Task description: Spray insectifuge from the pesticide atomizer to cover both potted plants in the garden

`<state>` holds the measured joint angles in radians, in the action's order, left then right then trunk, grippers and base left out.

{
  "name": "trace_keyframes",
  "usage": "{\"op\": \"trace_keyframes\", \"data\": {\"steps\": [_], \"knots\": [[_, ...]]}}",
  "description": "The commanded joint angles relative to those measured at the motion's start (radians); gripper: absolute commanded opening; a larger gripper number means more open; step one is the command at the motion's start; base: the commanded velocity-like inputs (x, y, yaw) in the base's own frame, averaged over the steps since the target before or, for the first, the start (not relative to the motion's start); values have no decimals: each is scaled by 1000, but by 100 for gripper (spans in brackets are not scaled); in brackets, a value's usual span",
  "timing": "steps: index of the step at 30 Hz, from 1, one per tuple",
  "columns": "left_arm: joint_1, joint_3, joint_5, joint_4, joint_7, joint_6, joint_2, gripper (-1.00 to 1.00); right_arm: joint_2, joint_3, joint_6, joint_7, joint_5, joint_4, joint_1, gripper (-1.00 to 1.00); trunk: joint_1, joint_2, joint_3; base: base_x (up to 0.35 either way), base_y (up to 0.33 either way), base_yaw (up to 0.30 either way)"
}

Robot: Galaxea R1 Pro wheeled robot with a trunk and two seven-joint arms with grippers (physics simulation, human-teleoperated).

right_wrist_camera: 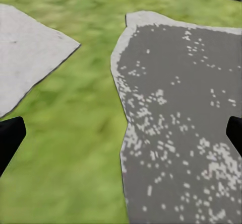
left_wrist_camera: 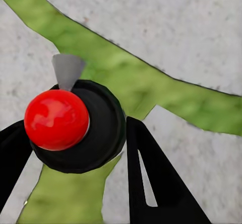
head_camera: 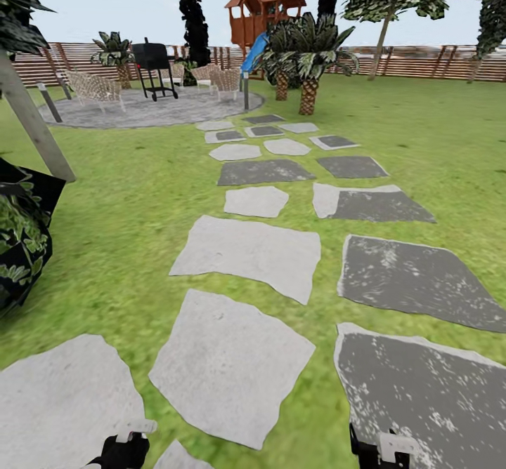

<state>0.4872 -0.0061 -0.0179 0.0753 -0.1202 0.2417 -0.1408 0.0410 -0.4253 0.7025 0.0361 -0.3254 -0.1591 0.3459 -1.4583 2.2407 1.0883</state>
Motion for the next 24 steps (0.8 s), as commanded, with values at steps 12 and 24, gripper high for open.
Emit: {"op": "trace_keyframes", "data": {"steps": [12, 24], "knots": [[1, 0, -2, -1, -2, 4, 0, -100, -1, -6, 3, 5, -10, 0, 1, 100, 0, 0, 1, 213, -9, 1], [1, 0, -2, -2, -2, 4, 0, -100, 1, -6, 3, 4, -11, 1, 1, 100, 0, 0, 1, 339, -115, 0]]}}
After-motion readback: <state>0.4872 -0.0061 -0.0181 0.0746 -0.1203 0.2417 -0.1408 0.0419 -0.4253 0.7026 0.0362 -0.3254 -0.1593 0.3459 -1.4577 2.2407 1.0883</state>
